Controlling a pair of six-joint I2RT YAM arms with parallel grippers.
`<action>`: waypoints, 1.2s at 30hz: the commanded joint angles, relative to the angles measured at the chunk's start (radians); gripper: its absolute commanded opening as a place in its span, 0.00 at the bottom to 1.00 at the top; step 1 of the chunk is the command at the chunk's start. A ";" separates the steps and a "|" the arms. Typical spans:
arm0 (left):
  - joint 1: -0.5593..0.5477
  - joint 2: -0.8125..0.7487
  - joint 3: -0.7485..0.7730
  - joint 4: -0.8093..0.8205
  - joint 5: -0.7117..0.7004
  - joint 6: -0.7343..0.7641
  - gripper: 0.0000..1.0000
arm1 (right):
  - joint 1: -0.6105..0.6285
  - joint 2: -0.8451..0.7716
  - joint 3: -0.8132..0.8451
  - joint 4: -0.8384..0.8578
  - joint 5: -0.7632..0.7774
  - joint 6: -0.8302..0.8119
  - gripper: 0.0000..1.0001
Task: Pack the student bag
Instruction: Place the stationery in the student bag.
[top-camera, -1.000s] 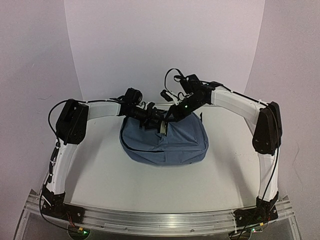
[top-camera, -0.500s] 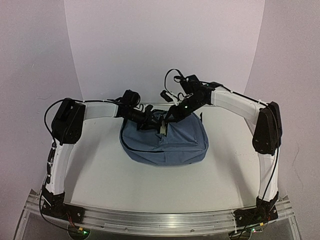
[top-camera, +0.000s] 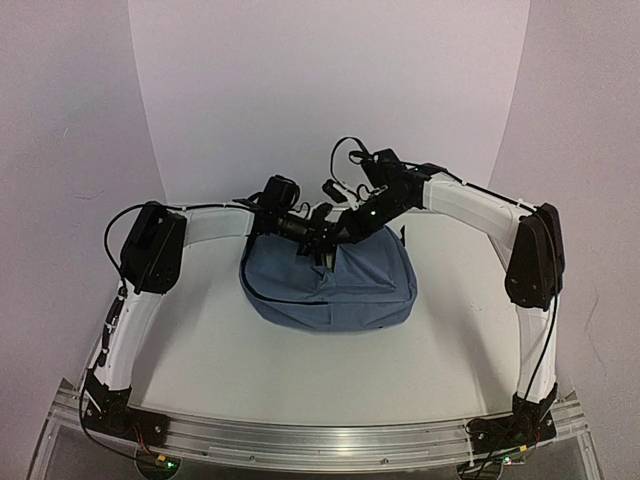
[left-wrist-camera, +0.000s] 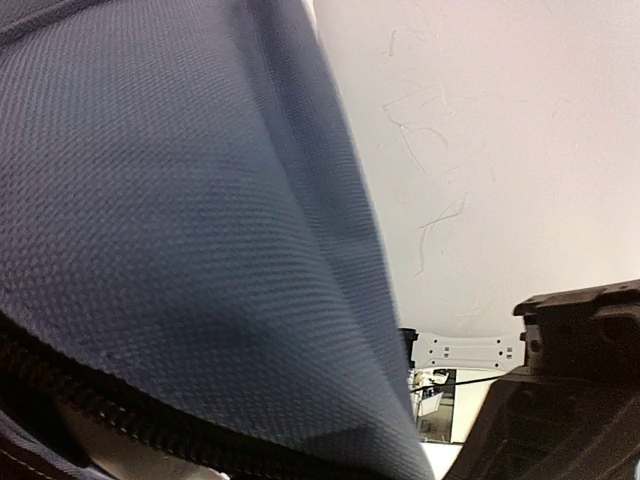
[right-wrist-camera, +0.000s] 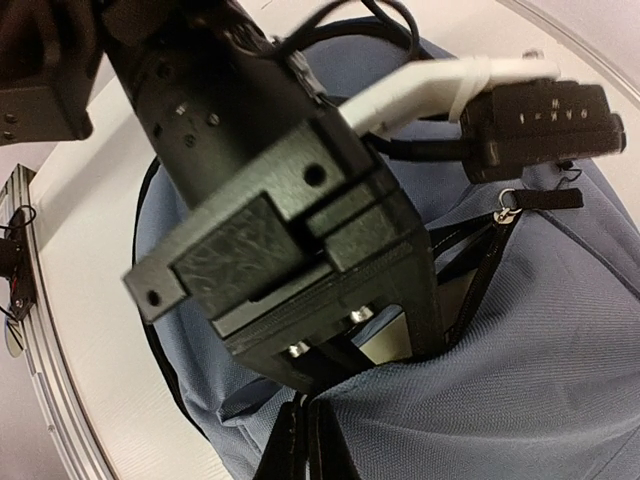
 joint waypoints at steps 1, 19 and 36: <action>0.001 -0.056 -0.001 0.000 -0.019 0.048 0.15 | 0.023 -0.032 0.012 0.015 -0.076 0.003 0.00; 0.040 -0.255 -0.309 -0.015 -0.181 0.063 0.27 | 0.020 -0.054 -0.024 0.017 -0.088 0.007 0.00; -0.032 0.023 0.034 0.035 -0.062 0.010 0.10 | 0.020 -0.011 0.030 0.029 -0.104 0.033 0.00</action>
